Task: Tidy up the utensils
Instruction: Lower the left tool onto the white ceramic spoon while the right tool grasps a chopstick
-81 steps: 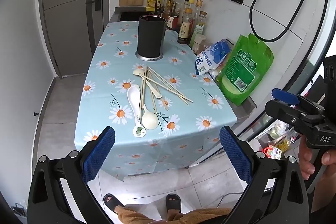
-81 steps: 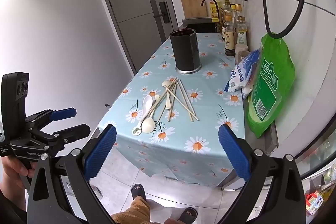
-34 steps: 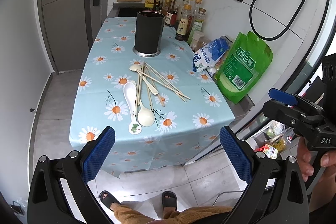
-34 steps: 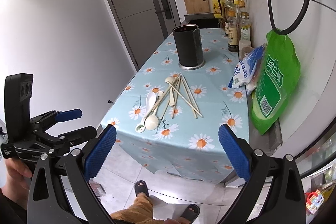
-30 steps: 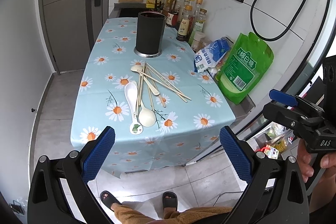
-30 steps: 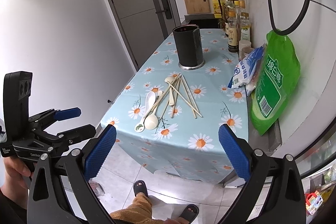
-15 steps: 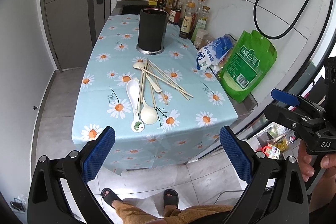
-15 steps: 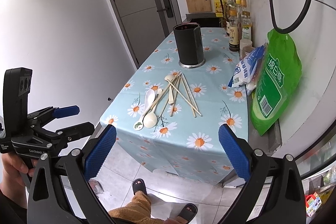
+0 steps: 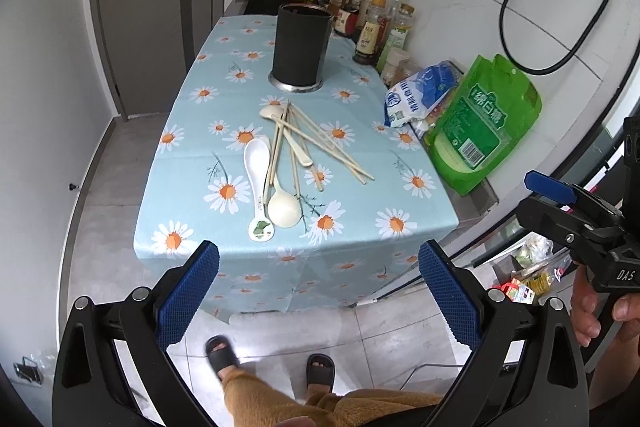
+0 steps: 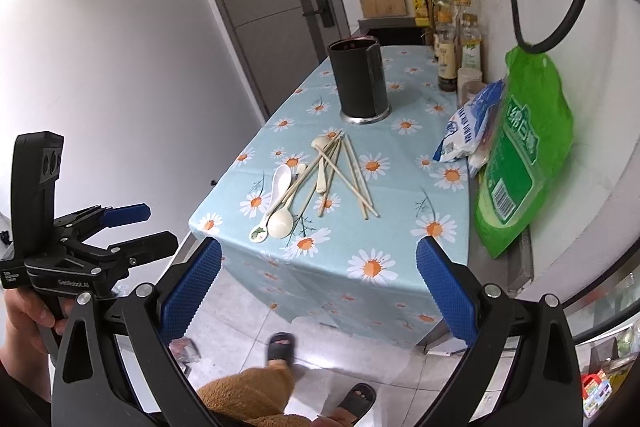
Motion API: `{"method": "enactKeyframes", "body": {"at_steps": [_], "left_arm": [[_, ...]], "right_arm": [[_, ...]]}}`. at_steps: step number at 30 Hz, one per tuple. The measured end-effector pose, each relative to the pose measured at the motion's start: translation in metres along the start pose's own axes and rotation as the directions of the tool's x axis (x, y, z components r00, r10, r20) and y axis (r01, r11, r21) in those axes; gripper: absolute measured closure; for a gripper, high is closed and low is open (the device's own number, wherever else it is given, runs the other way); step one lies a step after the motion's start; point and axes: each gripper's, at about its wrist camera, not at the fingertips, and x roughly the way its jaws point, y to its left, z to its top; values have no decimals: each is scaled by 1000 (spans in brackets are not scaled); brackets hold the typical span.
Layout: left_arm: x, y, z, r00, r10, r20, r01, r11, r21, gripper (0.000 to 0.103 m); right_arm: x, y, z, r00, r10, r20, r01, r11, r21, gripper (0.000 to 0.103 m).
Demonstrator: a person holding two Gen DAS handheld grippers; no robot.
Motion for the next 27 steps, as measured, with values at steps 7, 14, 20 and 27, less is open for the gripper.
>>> {"method": "enactKeyframes", "body": {"at_steps": [7,14,20,27], "left_arm": [[8,18,8,1000,-3,-2,3,997,-72,7],[36,28,25,998,-38,-45,35,997,-69,7],[75,48,45,992,-81,-92,74,994,-84,7],[119,78,63,985,-105,-138,90,990,-112,8]], "right_arm": [[15,-8,8,999,34,-16,-34,999,0,6],[50,-14,29,998,24,-63,-26,999,-36,6],[87,-14,59,994,40,-103,-49,995,-88,7],[157,-11,94,973,28,-229,-74,978,-195,25]]}}
